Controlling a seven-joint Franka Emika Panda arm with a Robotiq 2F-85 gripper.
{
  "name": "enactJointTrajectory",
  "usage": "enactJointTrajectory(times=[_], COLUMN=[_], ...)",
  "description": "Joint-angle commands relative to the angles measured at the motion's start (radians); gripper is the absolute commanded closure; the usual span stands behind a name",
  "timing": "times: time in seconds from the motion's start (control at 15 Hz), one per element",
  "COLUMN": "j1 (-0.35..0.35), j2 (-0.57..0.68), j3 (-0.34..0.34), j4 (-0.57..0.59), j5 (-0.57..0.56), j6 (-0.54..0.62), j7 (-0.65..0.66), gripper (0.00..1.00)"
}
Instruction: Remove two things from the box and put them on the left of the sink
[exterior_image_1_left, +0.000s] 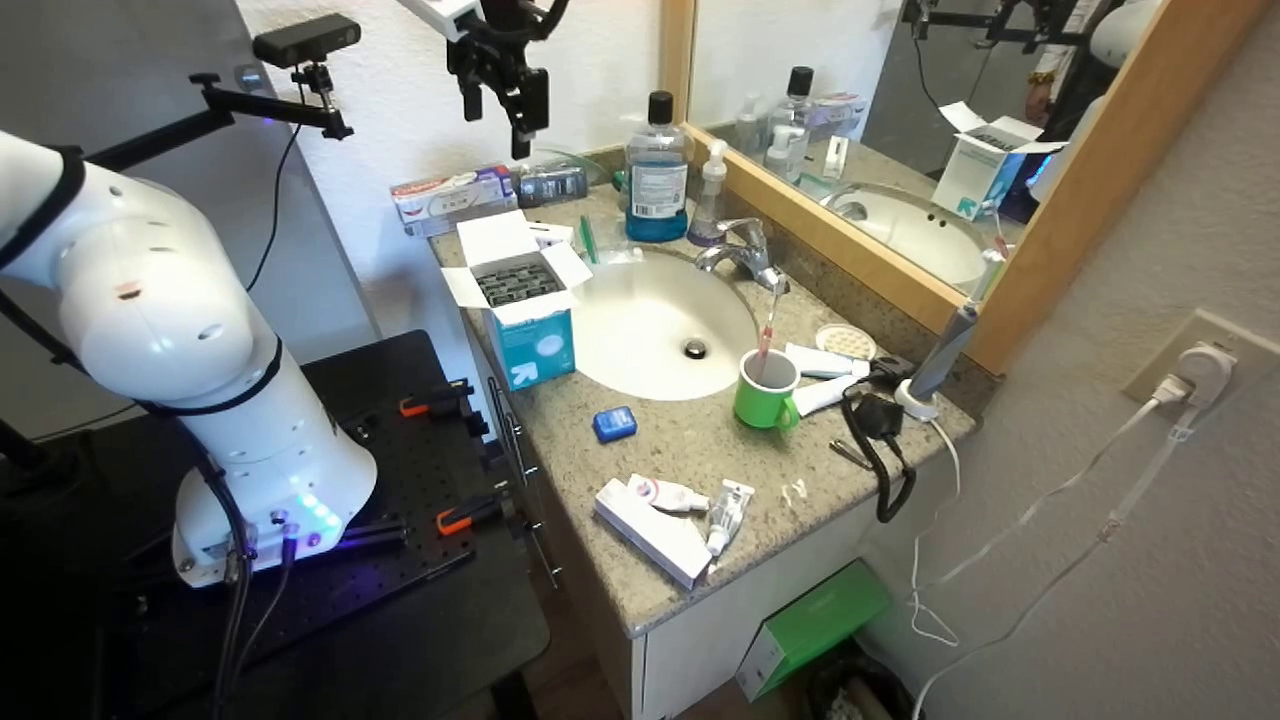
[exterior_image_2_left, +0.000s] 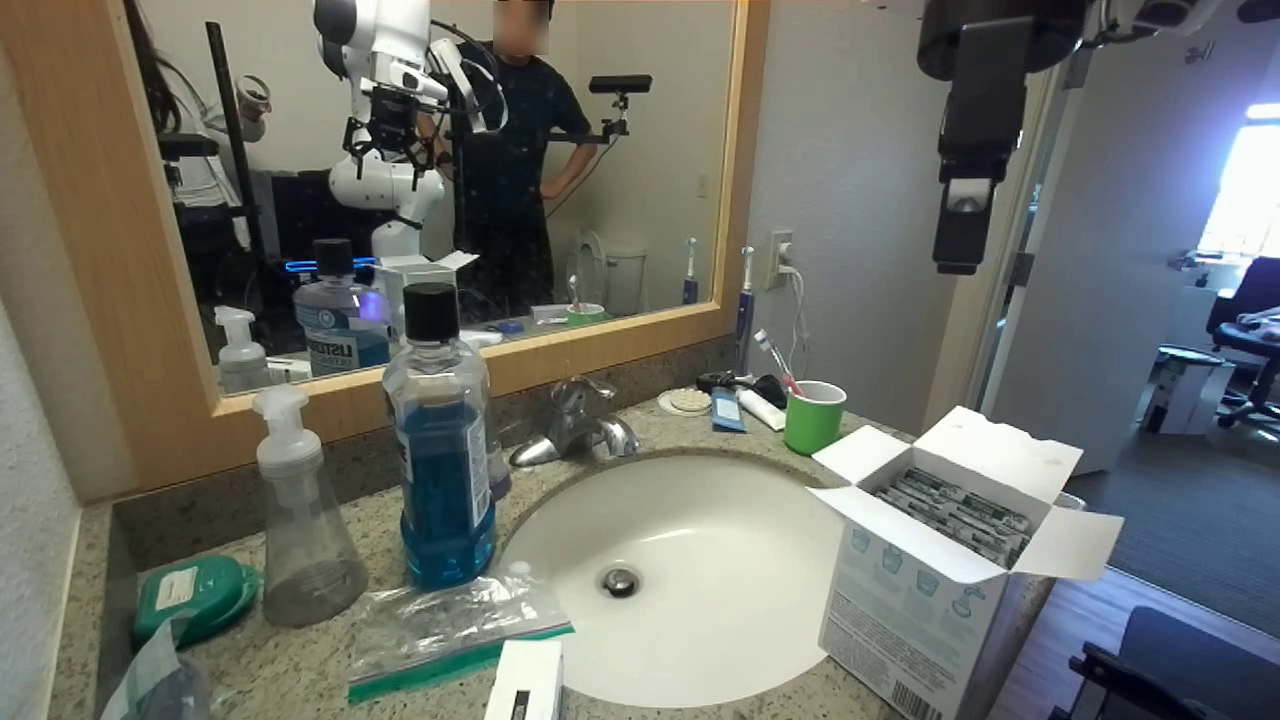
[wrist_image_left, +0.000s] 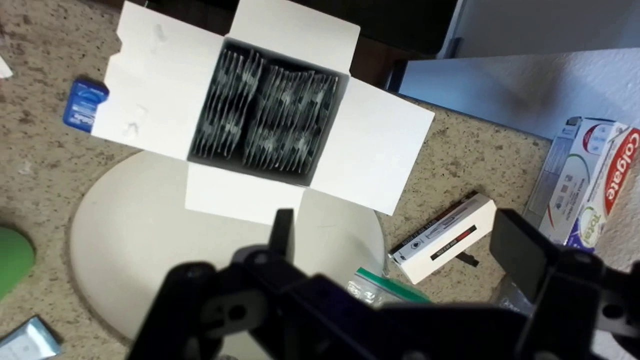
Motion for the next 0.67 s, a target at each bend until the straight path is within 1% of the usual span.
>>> enactJointTrajectory(times=[0.0,0.2,0.33,0.6], j1=[-0.025,-0.024,-0.030,-0.070], j2=[0.003,0.000,0.003,0.018], j3=[0.034,0.038,0.048,0.081], j4=[-0.002,-0.011,-0.015,-0.012], j5=[0.070,0.153,0.179,0.118], j6=[0.026,0.054,0.071,0.082], j7=[0.120,0.171,0.196,0.283], gripper=[0.00,0.00,0.00,0.00])
